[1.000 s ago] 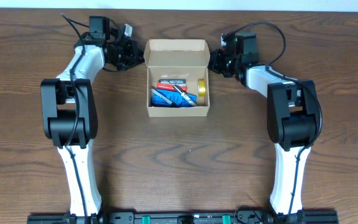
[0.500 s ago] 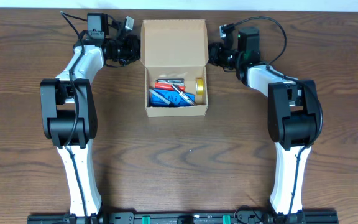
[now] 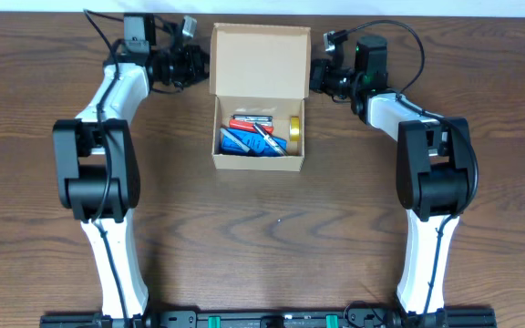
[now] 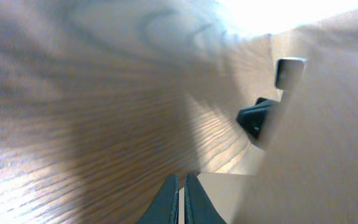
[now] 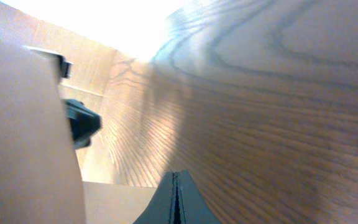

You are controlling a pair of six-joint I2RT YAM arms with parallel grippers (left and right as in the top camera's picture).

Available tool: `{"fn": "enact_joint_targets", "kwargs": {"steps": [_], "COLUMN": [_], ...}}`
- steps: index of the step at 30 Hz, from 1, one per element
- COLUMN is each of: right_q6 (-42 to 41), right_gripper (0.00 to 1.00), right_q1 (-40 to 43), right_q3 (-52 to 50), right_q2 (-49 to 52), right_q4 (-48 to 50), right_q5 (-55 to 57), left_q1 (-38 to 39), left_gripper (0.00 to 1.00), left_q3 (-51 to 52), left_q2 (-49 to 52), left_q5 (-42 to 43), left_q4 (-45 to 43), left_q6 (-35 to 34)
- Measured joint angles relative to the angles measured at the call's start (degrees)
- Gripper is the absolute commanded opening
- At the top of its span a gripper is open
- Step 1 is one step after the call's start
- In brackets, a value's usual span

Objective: Pack container
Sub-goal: 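Bring both grippers to the box's side flaps and push them inward, then fold the box lid down over the contents with both grippers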

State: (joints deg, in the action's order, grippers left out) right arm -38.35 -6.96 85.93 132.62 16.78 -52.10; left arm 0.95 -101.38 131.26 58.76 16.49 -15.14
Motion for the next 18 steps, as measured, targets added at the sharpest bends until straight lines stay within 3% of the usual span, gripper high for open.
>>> {"fn": "enact_joint_targets", "kwargs": {"steps": [10,18], "right_q6": [1.95,8.94], "right_gripper": [0.02,0.02], "right_q1": [0.04,0.04], "right_q3": [0.31,0.61], "right_q2": [-6.08,-11.17], "right_q4": [-0.33,-14.36], "right_q5": [-0.46,-1.09], "left_q1": [-0.13,-0.13], "left_gripper": [0.06,0.06], "left_q3": [-0.66,-0.76], "left_q2": [-7.67,-9.09], "left_q5": [0.92,1.31], "left_q4": [-0.24,6.82], "left_q6": [2.36,6.75]}}
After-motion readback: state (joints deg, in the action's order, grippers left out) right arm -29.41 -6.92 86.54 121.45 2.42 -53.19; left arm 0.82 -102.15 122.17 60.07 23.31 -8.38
